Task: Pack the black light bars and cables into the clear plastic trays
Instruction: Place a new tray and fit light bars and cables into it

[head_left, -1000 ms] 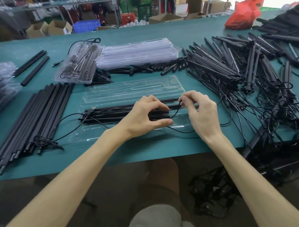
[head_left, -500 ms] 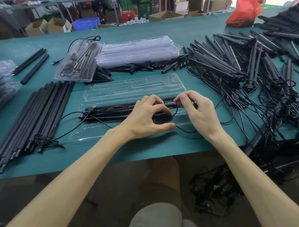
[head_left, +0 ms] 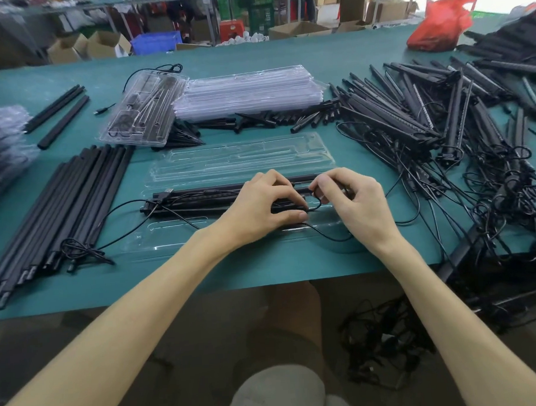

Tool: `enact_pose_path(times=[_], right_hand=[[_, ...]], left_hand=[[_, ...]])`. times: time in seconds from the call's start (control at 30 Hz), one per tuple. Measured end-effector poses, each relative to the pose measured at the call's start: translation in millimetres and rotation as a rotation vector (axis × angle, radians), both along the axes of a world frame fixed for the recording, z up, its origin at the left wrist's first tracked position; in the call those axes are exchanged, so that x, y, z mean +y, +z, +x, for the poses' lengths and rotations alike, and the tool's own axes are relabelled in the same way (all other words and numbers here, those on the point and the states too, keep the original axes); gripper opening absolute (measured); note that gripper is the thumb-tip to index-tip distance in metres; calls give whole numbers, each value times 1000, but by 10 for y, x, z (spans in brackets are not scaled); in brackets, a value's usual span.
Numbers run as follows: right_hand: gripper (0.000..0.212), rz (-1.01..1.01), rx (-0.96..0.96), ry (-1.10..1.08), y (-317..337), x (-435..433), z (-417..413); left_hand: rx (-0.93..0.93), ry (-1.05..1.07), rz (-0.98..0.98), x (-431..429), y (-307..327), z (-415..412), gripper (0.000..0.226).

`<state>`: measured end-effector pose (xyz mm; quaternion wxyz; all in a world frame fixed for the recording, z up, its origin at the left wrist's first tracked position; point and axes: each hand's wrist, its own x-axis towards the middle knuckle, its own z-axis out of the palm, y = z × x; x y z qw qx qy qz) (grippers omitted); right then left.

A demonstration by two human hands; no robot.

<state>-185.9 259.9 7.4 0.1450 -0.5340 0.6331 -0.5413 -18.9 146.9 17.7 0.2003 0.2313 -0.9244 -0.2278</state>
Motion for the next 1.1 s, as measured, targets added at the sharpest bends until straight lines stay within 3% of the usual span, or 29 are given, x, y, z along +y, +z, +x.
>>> enact_pose_path(times=[0.13, 0.33, 0.47, 0.7, 0.8, 0.93, 1.0, 1.1], right_hand=[[12, -1, -15, 20, 6, 12, 2], [7, 7, -32, 36, -17, 7, -13], [4, 10, -41, 47, -29, 9, -4], [8, -38, 148, -112, 17, 41, 10], [26, 94, 246, -156, 34, 132, 19], [75, 368, 524, -87, 79, 337, 37], [83, 420, 519, -32, 100, 425, 21], [88, 478, 687, -60, 145, 467, 10]], left_hand=[[-17, 3, -38, 10, -15, -19, 27], [-48, -68, 96, -61, 47, 39, 33], [-34, -64, 46, -47, 30, 29, 31], [17, -6, -1, 4, -14, 12, 22], [27, 30, 43, 3, -8, -16, 17], [51, 36, 47, -4, -35, -13, 12], [55, 39, 46, -9, -46, -15, 12], [54, 43, 52, -9, -50, -17, 13]])
